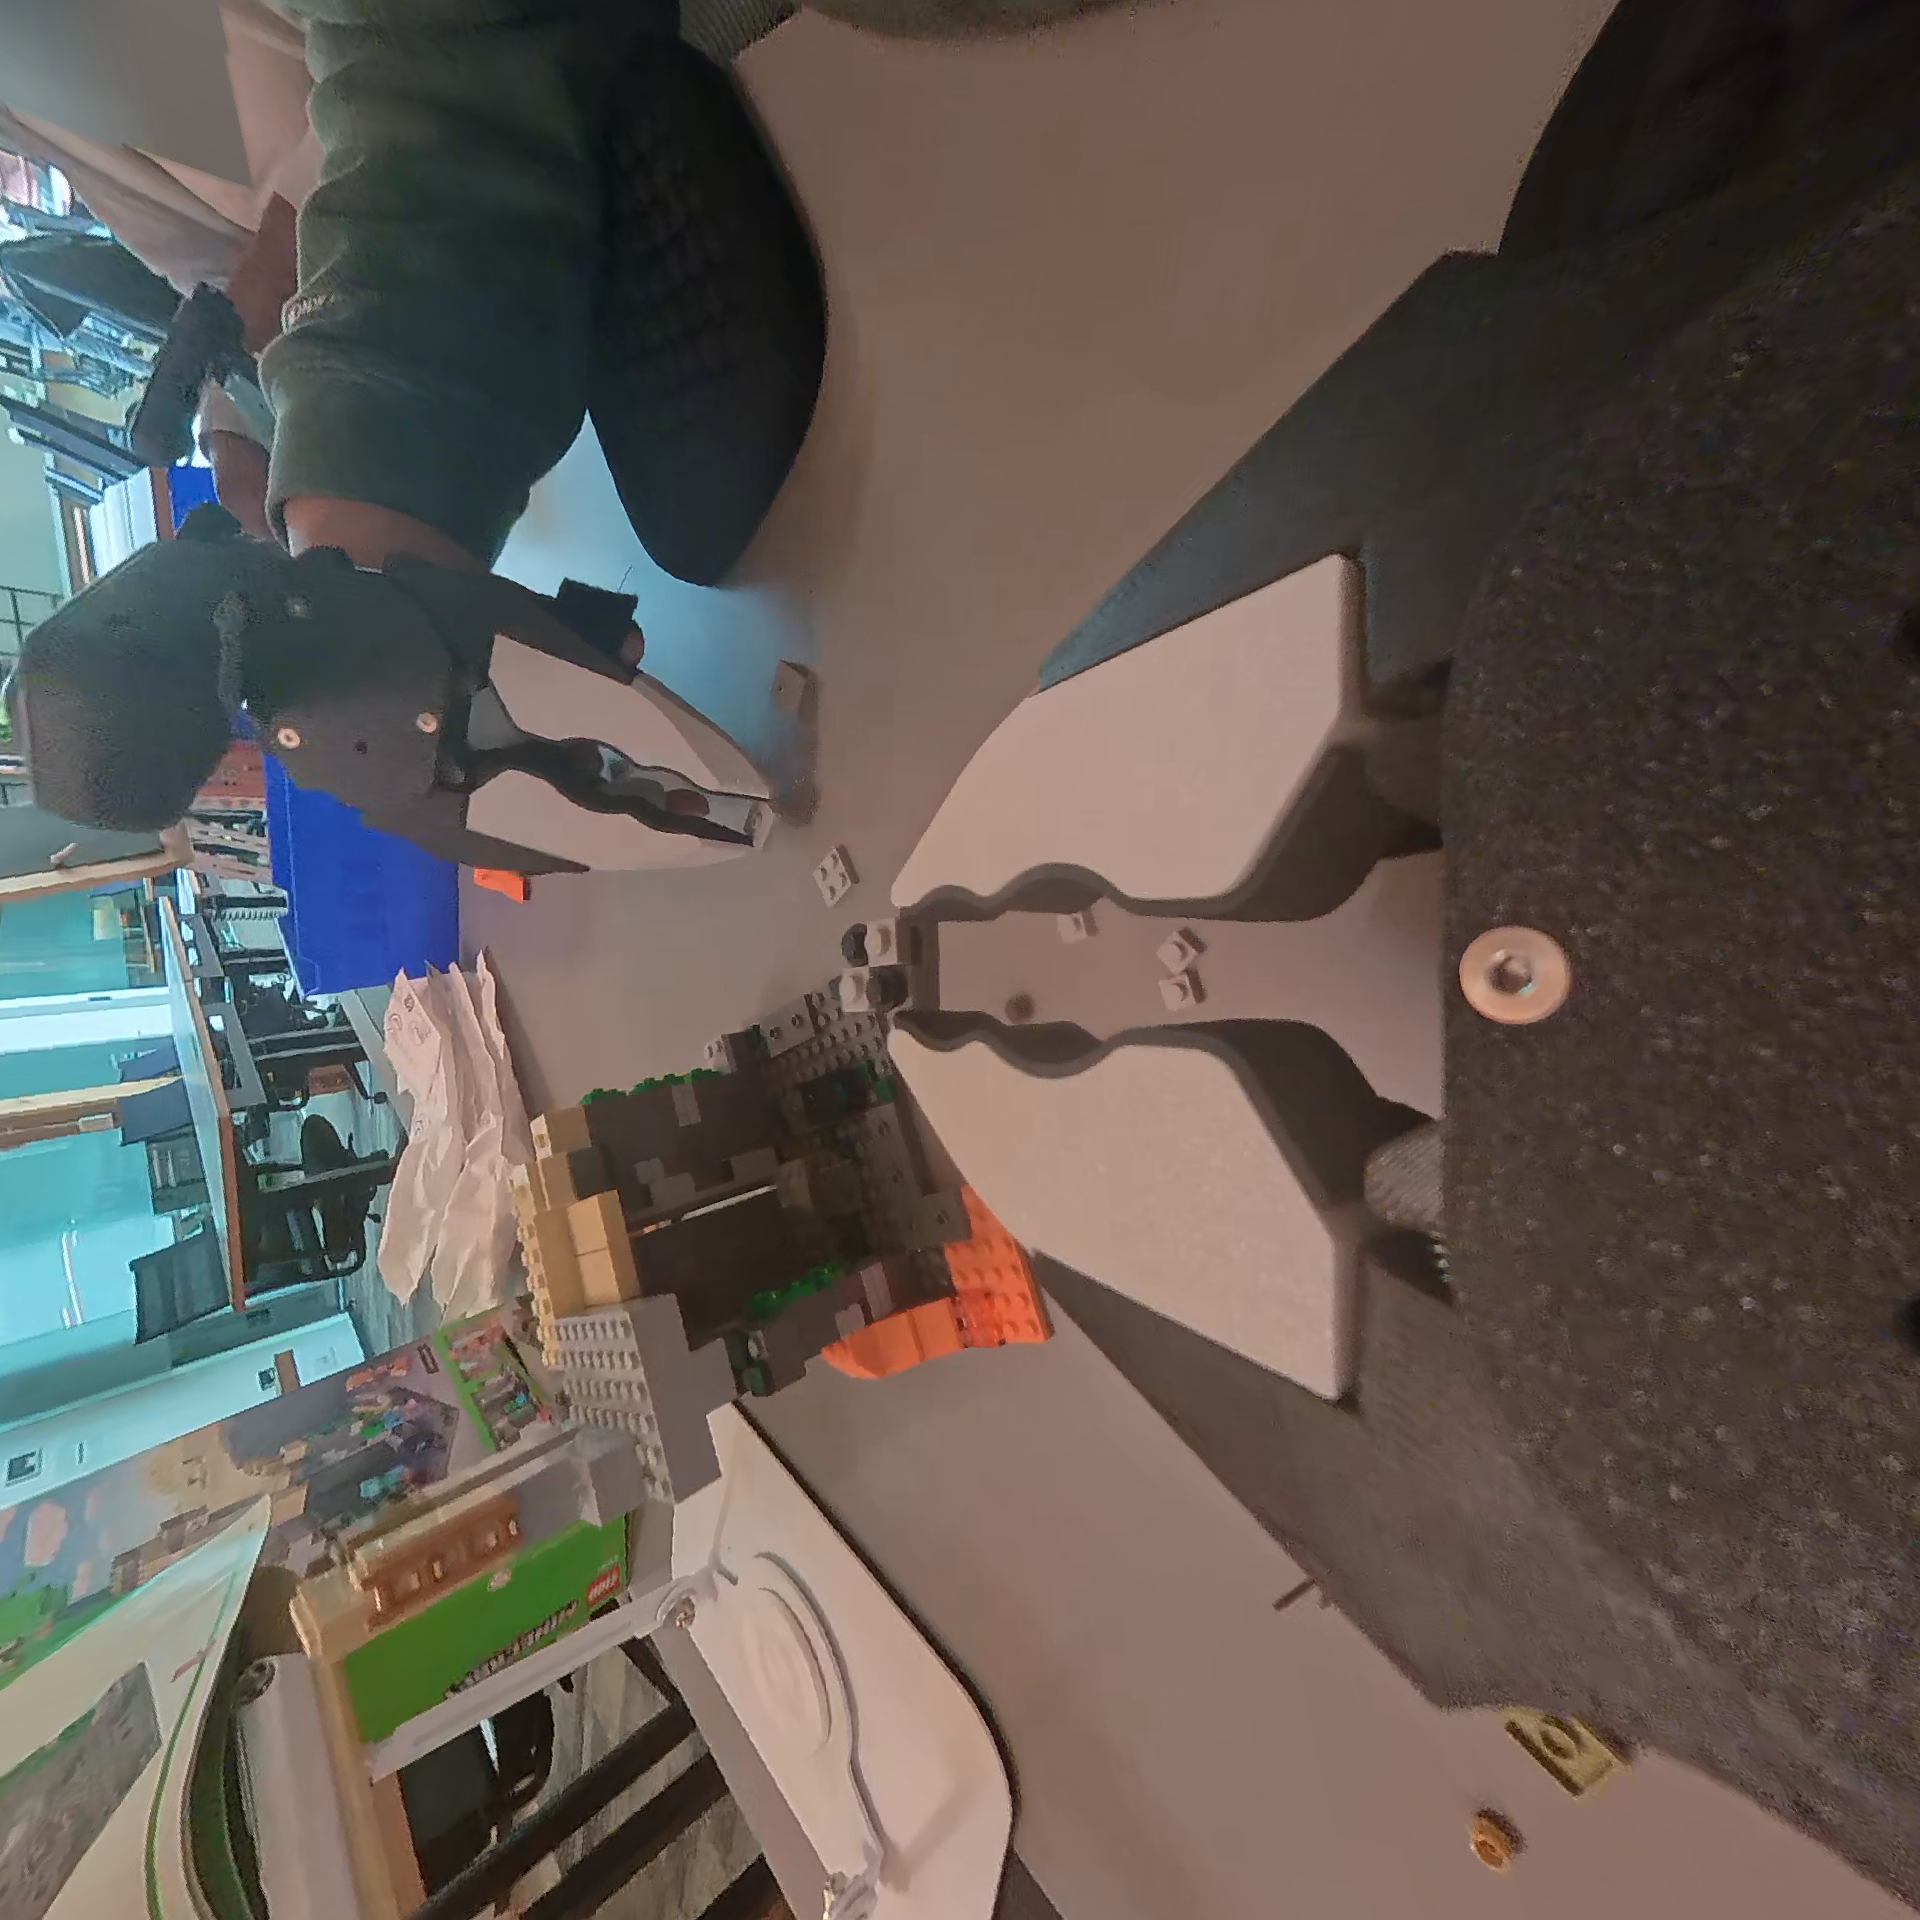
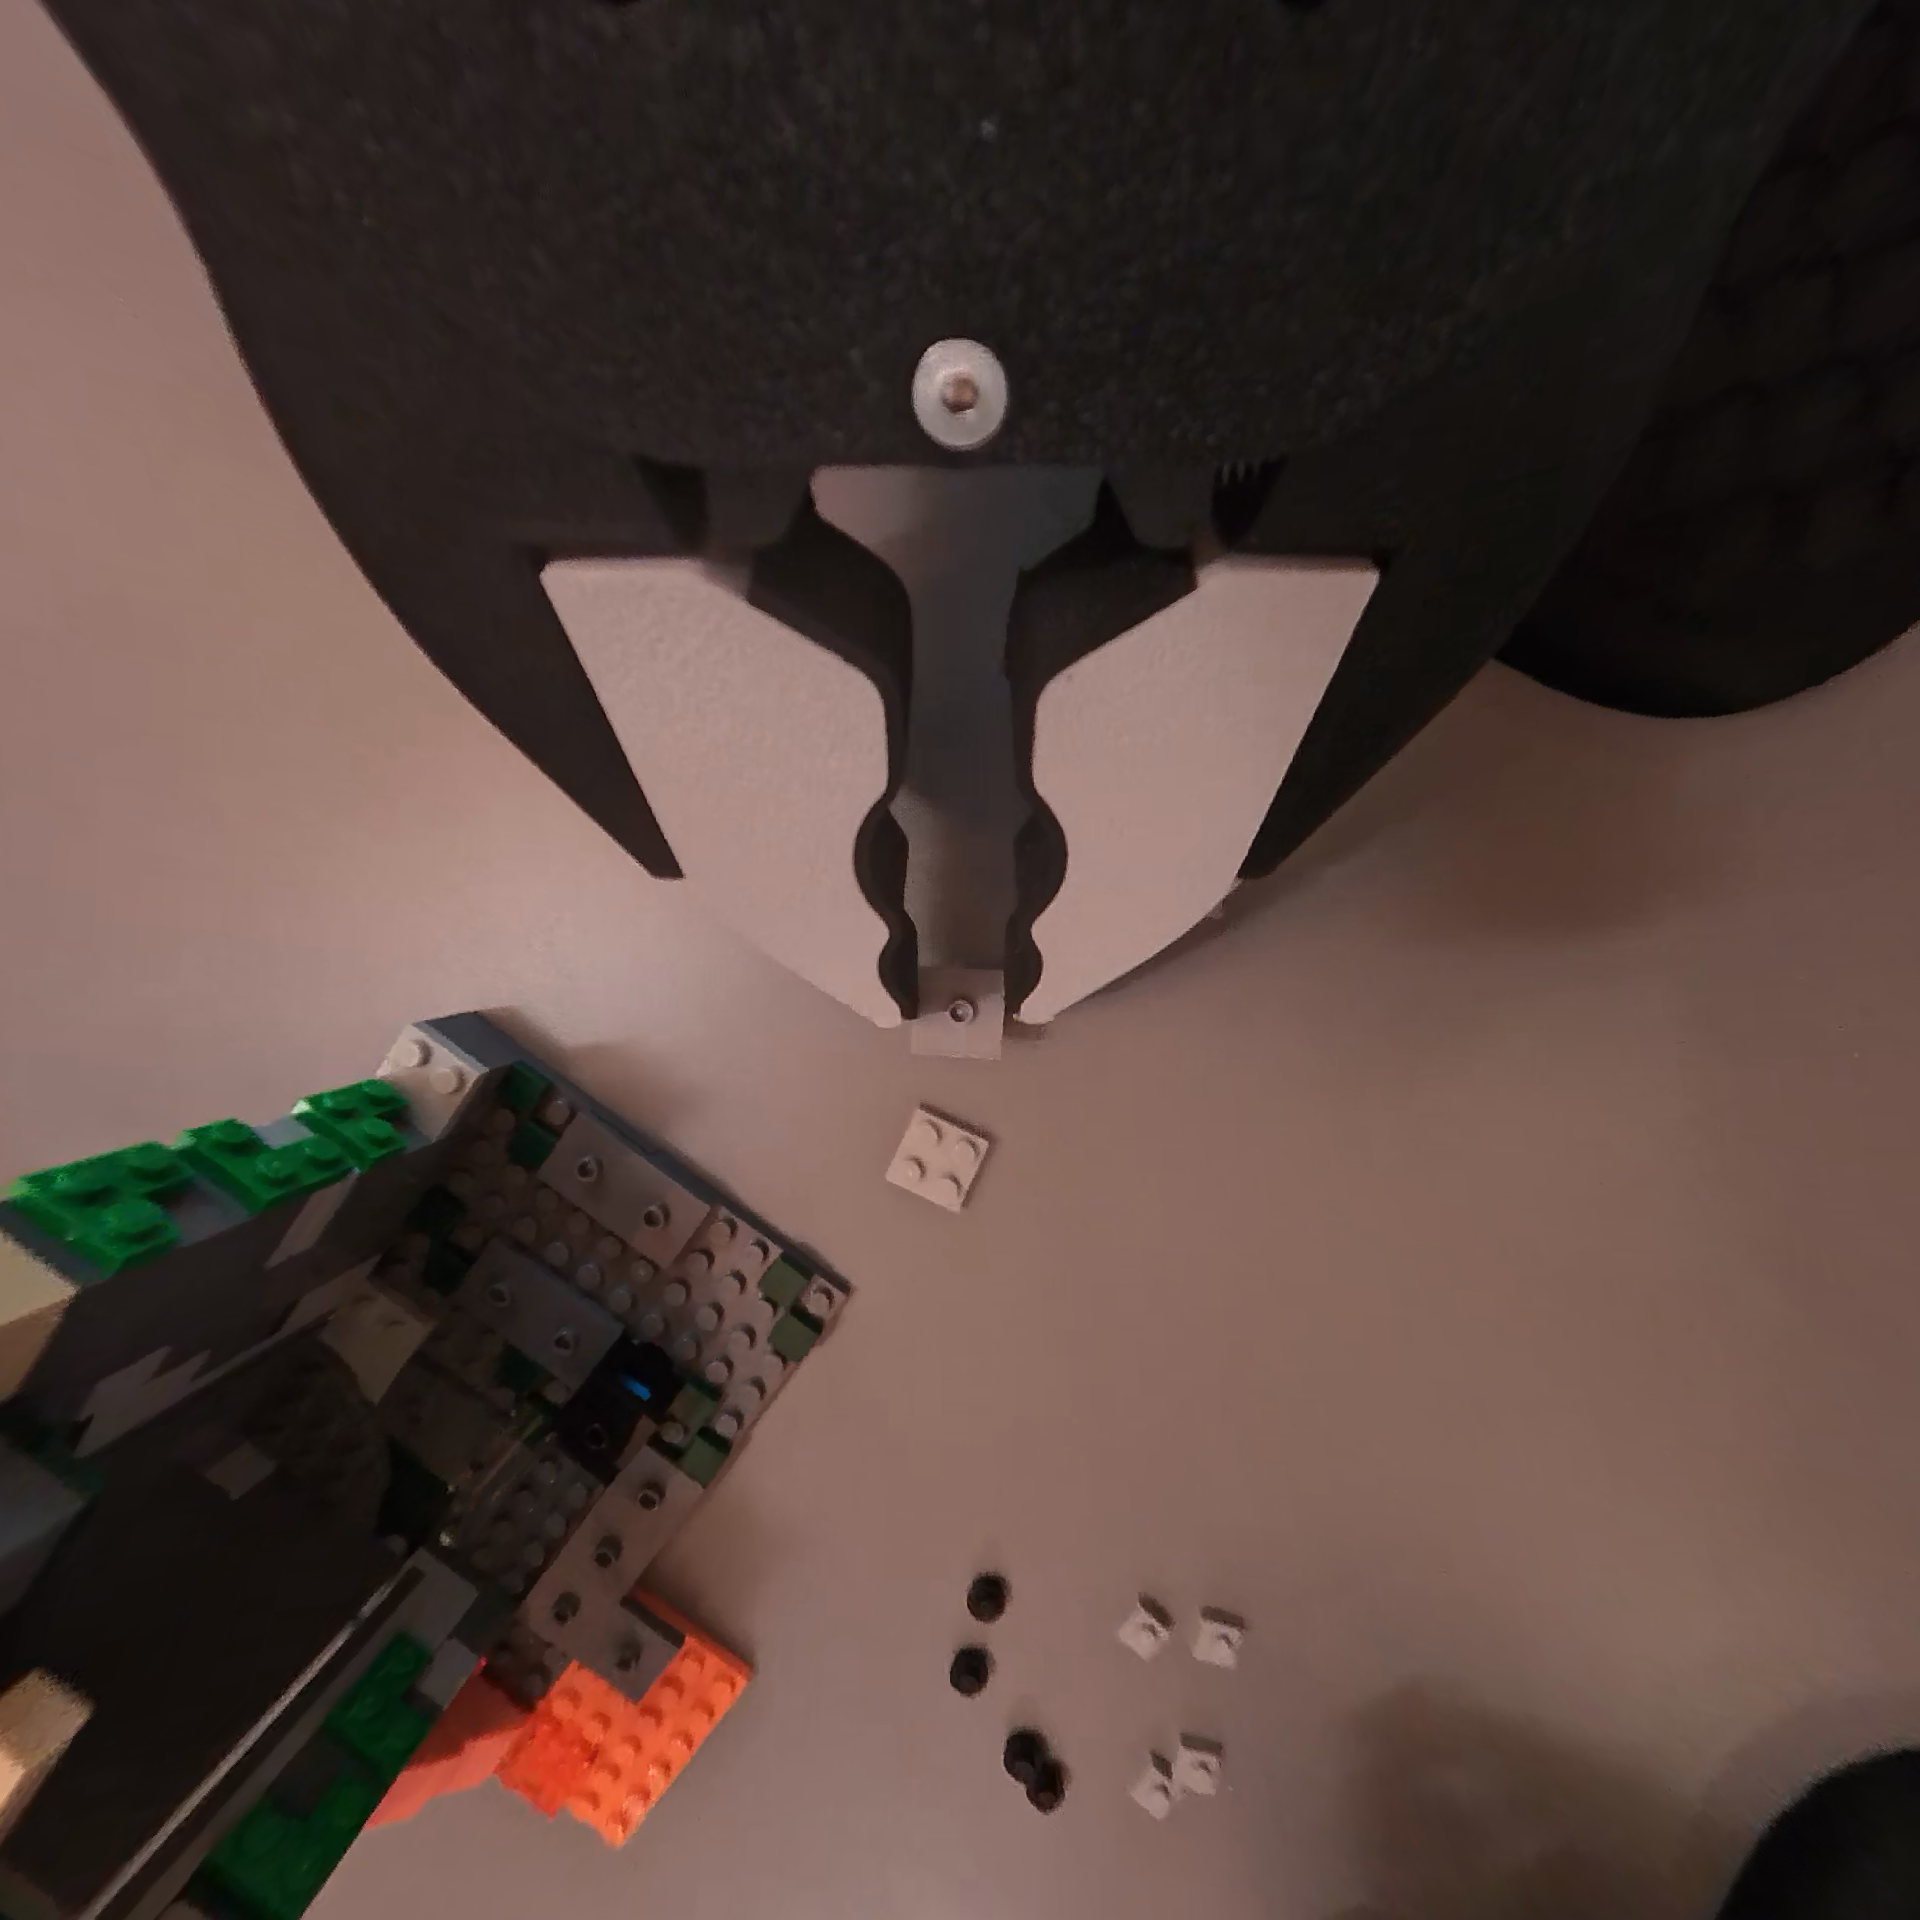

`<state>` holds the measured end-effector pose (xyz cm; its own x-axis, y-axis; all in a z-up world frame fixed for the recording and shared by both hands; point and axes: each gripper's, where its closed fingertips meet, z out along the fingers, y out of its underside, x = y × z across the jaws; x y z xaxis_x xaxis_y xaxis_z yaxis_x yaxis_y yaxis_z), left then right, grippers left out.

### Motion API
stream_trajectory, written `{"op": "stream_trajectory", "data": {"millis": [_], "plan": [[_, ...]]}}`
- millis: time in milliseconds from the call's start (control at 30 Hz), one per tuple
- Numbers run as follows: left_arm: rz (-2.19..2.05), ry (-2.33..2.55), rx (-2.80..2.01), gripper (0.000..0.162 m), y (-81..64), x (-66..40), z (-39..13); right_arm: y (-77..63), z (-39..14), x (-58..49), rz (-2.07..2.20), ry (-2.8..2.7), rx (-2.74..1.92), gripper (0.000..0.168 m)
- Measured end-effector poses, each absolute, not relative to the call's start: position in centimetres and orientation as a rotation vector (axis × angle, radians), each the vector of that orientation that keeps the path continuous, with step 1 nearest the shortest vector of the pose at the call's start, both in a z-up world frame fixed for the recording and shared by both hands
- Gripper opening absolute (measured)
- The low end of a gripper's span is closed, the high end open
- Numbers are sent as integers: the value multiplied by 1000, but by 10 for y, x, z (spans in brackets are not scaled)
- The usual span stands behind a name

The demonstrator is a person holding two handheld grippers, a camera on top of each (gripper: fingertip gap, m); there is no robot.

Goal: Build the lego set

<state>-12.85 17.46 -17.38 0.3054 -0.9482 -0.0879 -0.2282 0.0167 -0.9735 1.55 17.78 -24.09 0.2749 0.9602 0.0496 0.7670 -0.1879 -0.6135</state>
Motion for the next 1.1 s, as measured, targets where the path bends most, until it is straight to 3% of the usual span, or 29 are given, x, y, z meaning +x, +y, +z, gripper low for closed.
{"op": "stream_trajectory", "data": {"millis": [700,1100], "plan": [[-858,1258,-1359,16,140,-105,-163,144,-148,-78,587,-1818,-1626,15],[-879,1291,-1327,16,126,-98,-159,121,-143,-107,604,-2004,-1574,16]]}}
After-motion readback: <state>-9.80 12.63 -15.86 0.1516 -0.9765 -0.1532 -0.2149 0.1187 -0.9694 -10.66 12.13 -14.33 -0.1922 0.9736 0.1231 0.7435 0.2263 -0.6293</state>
